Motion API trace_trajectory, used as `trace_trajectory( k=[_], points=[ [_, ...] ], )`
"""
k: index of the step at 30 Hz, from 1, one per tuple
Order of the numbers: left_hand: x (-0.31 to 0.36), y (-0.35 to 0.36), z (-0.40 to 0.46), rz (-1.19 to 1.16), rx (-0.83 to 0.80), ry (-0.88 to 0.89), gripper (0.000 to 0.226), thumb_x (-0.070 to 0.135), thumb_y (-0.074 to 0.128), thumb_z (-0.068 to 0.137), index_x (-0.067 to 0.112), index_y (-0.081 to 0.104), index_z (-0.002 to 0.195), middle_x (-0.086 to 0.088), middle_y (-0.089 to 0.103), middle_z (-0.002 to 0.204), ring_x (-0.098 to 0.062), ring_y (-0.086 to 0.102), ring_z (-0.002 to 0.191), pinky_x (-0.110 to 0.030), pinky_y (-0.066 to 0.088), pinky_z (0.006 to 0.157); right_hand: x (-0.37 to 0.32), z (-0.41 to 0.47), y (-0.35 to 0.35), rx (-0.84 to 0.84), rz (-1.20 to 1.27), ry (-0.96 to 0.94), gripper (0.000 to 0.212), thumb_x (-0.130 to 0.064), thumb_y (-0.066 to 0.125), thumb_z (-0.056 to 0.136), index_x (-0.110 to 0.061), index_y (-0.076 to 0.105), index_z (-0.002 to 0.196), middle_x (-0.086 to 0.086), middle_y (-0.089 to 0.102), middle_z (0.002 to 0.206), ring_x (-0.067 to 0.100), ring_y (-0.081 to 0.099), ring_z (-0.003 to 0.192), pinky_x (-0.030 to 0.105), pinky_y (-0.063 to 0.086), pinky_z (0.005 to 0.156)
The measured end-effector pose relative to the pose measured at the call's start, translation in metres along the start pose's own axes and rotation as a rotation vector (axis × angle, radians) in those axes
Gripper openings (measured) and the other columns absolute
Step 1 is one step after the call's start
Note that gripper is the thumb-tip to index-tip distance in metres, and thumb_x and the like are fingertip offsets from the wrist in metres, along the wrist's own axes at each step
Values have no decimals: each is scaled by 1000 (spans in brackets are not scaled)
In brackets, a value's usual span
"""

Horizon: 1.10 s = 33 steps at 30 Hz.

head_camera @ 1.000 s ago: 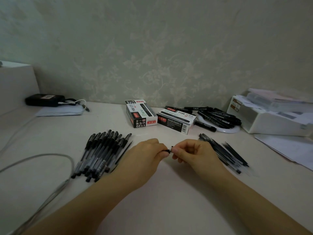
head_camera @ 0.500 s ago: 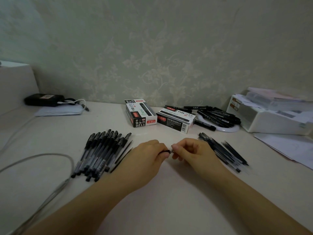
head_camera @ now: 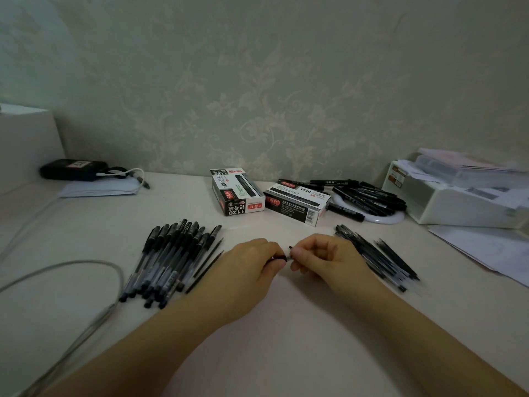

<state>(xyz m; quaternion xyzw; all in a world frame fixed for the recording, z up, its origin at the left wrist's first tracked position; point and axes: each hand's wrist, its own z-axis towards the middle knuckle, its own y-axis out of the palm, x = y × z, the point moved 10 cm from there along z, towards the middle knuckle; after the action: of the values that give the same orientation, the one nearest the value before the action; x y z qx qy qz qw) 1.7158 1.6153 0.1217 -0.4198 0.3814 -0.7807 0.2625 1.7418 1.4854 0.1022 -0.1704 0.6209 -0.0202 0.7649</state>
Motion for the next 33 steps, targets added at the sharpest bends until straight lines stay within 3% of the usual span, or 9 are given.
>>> trace_trajectory(
  k=[4, 7, 12, 16, 19, 22, 27, 33],
  points=[
    [0, 0, -1, -40, 8, 2, 13, 35, 46, 99, 35, 51, 110, 19, 53, 82, -2, 53, 77, -29, 49, 71, -2, 0, 2, -30, -14, -23, 4, -13, 71, 89, -13, 72, 93, 4, 76, 84, 12, 68, 77, 16, 51, 72],
    [-2, 1, 0, -60, -4, -3, 11, 36, 45, 99, 36, 43, 109, 11, 56, 78, -6, 54, 69, -34, 51, 66, -4, -1, 1, -13, 14, -32, 13, -9, 74, 86, -14, 70, 97, 7, 74, 93, 25, 70, 88, 23, 55, 79],
    [3, 1, -2, -95, -11, 11, 11, 35, 43, 99, 37, 40, 109, 4, 59, 78, -11, 56, 67, -42, 51, 65, -3, -2, 1, 21, -17, 24, 24, -38, 70, 85, -17, 72, 97, 0, 76, 83, 5, 65, 69, 13, 50, 64],
    [4, 2, -2, -111, -34, 11, 16, 30, 41, 101, 40, 43, 113, 5, 55, 76, -12, 53, 67, -42, 50, 65, 4, 0, -4, 17, 52, 64, 14, -24, 70, 89, -11, 73, 92, 4, 75, 78, 4, 62, 64, 12, 49, 60],
    [2, -1, -1, -107, -16, -1, 22, 26, 39, 101, 39, 47, 116, 6, 54, 74, -11, 50, 68, -37, 48, 65, 6, 2, -20, 114, 117, 73, 7, -16, 70, 89, -10, 72, 92, 4, 75, 77, 6, 63, 65, 13, 50, 62],
    [-4, -3, 0, -122, 6, -38, 23, 24, 39, 102, 37, 50, 118, 4, 56, 75, -11, 52, 69, -33, 47, 65, -1, 2, -41, 224, -96, 17, 3, -16, 73, 87, -19, 73, 87, -2, 74, 77, 5, 66, 68, 13, 52, 65],
    [-8, -2, -1, -173, -5, -72, 26, 24, 41, 102, 40, 52, 118, 5, 57, 75, -9, 54, 69, -22, 44, 63, -11, -3, -9, 11, -672, -139, 6, -23, 72, 86, -29, 73, 87, -13, 67, 78, 0, 60, 76, 10, 46, 68],
    [-14, 2, 1, -261, -11, -110, 31, 25, 40, 102, 50, 53, 116, 7, 56, 73, -4, 48, 60, -14, 40, 52, -12, -3, -6, 7, -695, -148, 10, -37, 72, 85, -30, 72, 92, -10, 64, 82, 5, 57, 76, 18, 47, 68]
  ],
)
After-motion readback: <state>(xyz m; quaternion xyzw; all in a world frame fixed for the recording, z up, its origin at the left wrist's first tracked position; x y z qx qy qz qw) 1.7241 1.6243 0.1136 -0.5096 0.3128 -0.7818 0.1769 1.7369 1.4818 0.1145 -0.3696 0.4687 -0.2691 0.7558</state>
